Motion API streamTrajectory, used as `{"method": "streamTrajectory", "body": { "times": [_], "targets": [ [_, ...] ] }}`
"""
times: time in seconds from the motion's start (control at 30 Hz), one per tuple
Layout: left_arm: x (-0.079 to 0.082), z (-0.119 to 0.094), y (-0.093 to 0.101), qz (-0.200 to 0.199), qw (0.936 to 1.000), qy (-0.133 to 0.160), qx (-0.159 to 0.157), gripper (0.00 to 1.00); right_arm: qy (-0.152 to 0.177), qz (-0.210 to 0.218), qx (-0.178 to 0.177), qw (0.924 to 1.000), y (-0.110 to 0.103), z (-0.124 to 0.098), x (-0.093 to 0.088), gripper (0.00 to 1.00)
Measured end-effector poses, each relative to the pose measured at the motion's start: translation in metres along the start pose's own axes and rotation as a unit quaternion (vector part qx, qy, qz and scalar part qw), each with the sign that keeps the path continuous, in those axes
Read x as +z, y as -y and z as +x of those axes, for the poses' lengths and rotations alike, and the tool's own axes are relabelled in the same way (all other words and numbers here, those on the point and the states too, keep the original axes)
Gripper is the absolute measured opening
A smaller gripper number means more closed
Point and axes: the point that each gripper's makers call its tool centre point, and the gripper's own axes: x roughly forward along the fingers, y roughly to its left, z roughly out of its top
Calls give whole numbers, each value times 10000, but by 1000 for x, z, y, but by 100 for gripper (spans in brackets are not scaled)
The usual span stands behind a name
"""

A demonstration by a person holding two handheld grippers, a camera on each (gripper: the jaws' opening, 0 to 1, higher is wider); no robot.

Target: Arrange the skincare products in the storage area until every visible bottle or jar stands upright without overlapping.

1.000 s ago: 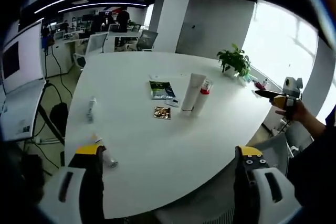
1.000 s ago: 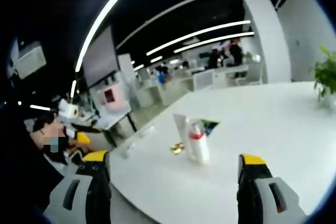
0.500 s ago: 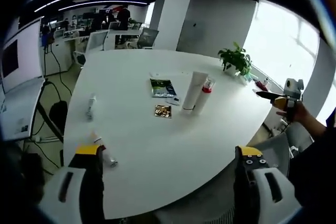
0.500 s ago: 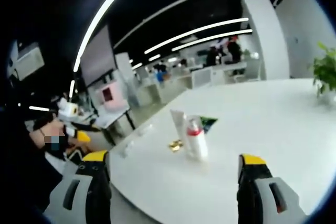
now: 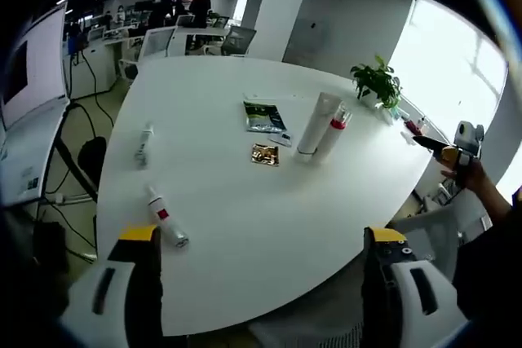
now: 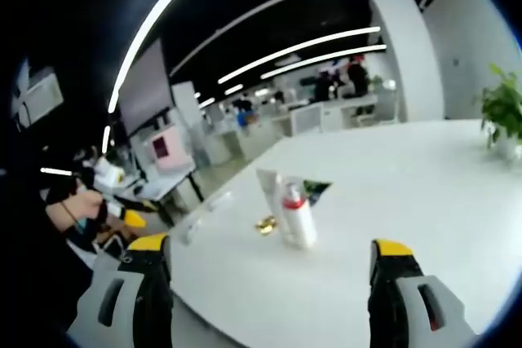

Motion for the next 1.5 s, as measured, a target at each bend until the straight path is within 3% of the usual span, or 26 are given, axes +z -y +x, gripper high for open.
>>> {"method": "streamTrajectory", "body": {
  "times": [0.17, 0.3, 0.7, 0.83, 1.03, 1.13, 1.5],
  "targets": [
    [-1, 5, -20, -229, 9996, -24, 182, 96, -166, -68, -5, 9998, -1, 1, -9, 99],
    [-9, 14, -37, -275, 9986, -264, 353, 94, -198, -6, -27, 9998, 2, 3, -13, 99],
    [-11, 41, -60, -478, 9964, -497, 487, 88, -317, -51, 35, 9995, 3, 17, -7, 99],
    [-9, 48, -70, -654, 9951, -470, 572, 79, -343, -43, 53, 9994, 4, 19, -7, 99],
    [-13, 61, -87, -768, 9921, -677, 720, 76, -393, -26, 37, 9992, 9, 22, -6, 99],
    [-6, 66, -92, -856, 9912, -583, 819, 66, -405, 25, 10, 9992, 11, 23, -7, 99],
    [-9, 91, -110, -942, 9864, -791, 1091, 60, -551, 41, 52, 9985, 12, 27, -12, 99]
  ]
}}
